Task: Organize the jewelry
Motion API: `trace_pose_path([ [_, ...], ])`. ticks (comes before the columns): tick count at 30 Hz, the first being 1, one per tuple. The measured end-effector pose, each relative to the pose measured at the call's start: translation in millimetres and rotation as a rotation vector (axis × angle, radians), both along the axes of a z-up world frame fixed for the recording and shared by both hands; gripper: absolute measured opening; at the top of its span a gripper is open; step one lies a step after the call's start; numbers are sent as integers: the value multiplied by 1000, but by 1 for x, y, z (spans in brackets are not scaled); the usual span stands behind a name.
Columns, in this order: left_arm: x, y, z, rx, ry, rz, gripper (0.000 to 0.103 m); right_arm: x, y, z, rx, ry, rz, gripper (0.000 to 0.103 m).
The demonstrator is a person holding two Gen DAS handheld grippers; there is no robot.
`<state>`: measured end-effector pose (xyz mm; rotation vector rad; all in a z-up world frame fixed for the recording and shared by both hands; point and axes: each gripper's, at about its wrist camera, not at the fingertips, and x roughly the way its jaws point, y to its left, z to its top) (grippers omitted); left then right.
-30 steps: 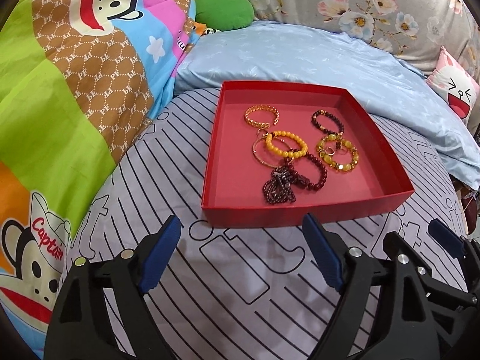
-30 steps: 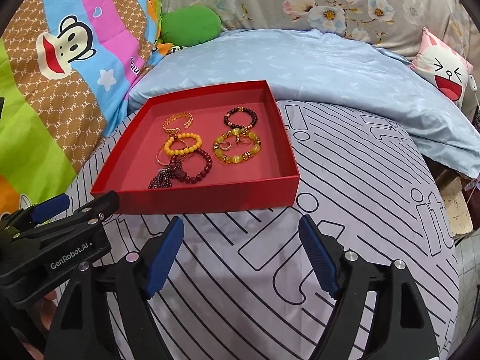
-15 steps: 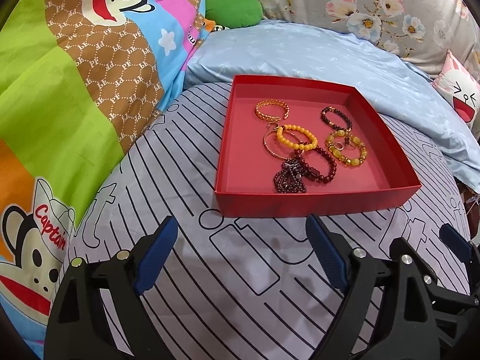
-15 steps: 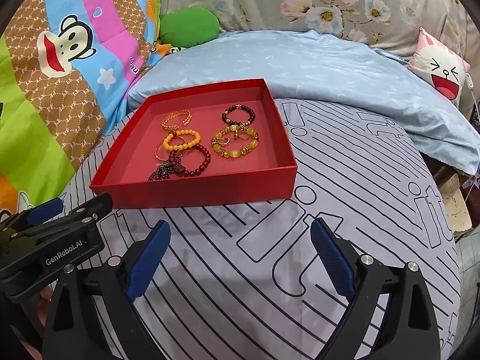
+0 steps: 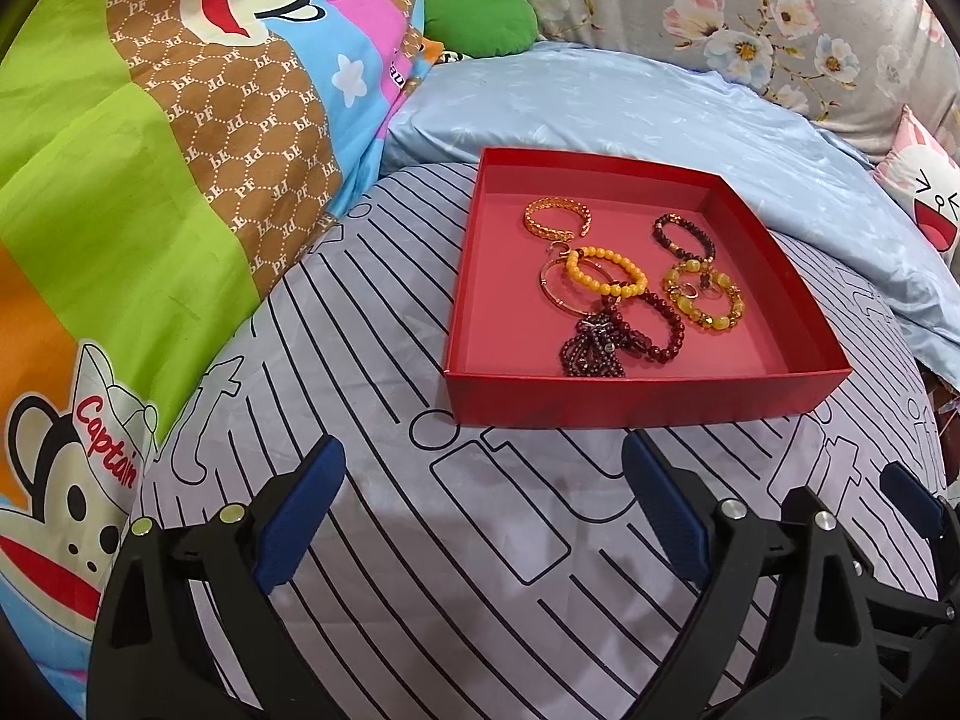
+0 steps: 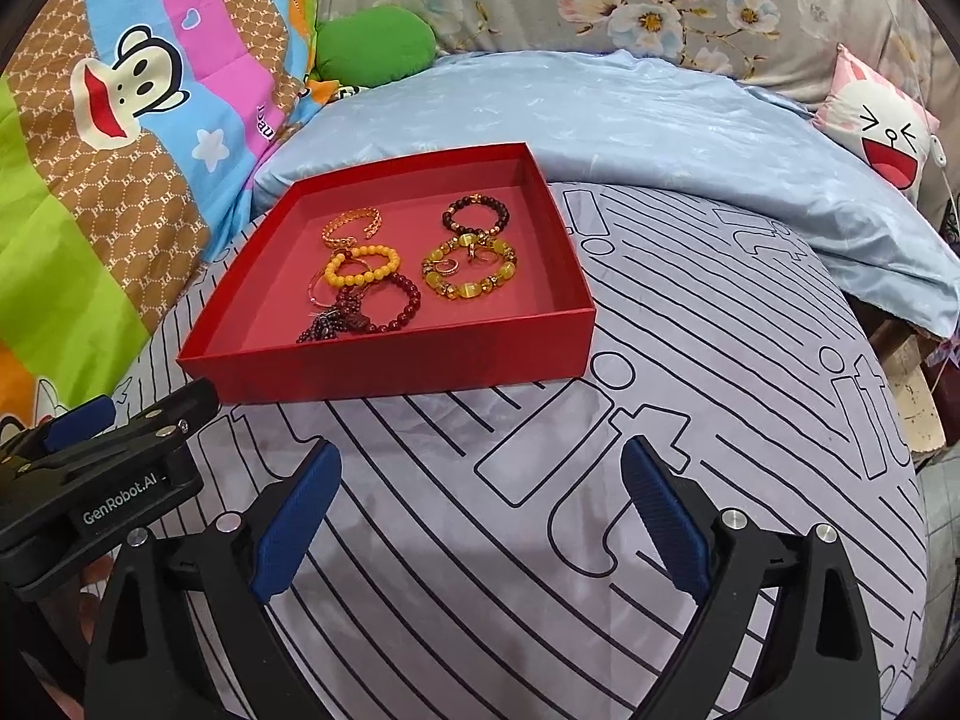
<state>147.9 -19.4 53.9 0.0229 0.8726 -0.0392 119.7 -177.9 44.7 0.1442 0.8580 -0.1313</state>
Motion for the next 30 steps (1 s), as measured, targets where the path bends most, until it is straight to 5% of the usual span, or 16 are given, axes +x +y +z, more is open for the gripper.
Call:
trace_pose_path([
  [30, -1, -1, 2, 30, -6, 6, 89, 1, -2, 4, -14, -5, -6, 91],
])
